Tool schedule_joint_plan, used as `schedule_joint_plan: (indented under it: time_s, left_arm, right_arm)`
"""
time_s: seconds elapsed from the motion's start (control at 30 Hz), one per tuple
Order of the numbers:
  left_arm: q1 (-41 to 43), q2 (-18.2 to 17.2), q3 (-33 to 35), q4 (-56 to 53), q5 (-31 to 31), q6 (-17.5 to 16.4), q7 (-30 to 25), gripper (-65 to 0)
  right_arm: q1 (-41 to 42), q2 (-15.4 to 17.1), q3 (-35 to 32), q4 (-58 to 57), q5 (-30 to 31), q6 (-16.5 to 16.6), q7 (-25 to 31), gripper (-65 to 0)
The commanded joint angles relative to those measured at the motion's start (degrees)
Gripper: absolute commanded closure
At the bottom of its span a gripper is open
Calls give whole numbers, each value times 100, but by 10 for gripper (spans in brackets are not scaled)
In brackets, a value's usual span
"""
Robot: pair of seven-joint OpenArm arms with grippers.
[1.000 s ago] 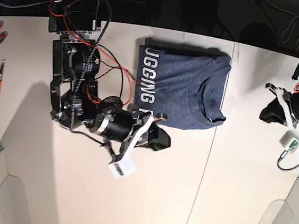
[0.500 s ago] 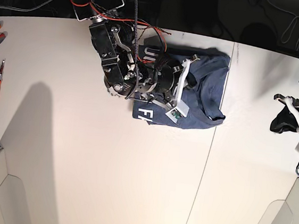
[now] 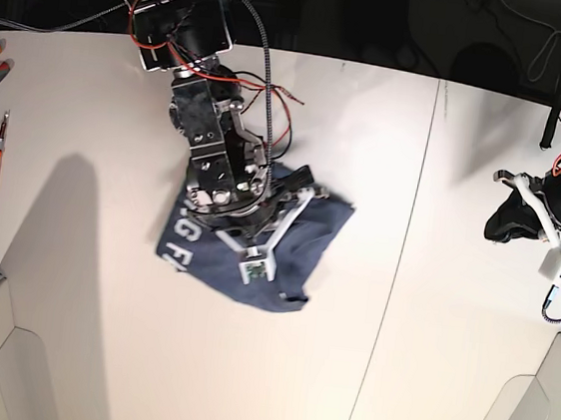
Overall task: Layout the t-shirt on the table in an organized manner, then fold the t-shirt properly
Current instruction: 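Grasp the folded shirt with the right gripper and drag it beside the tools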
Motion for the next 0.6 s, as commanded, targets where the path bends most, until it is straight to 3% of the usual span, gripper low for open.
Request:
schedule_joint_plan:
  time_s: [0.0, 0.2, 0.47, 0.57]
  left_arm:
    - [-59, -70, -42, 85, -105, -4, -98, 0]
    - [-59, -70, -42, 85, -201, -46, -98, 0]
    - [-61, -68, -42, 85, -431, -57, -98, 0]
    - [-61, -68, -42, 85, -452, -280, -98, 0]
  right_arm:
    - [42, 50, 203, -2, -214, -234, -192, 0]
    - [11, 195, 1447, -2, -221, -907, -72, 0]
    - [52, 323, 2723, 9, 973, -942, 511, 0]
    - [179, 282, 3071, 7, 1104, -966, 743, 0]
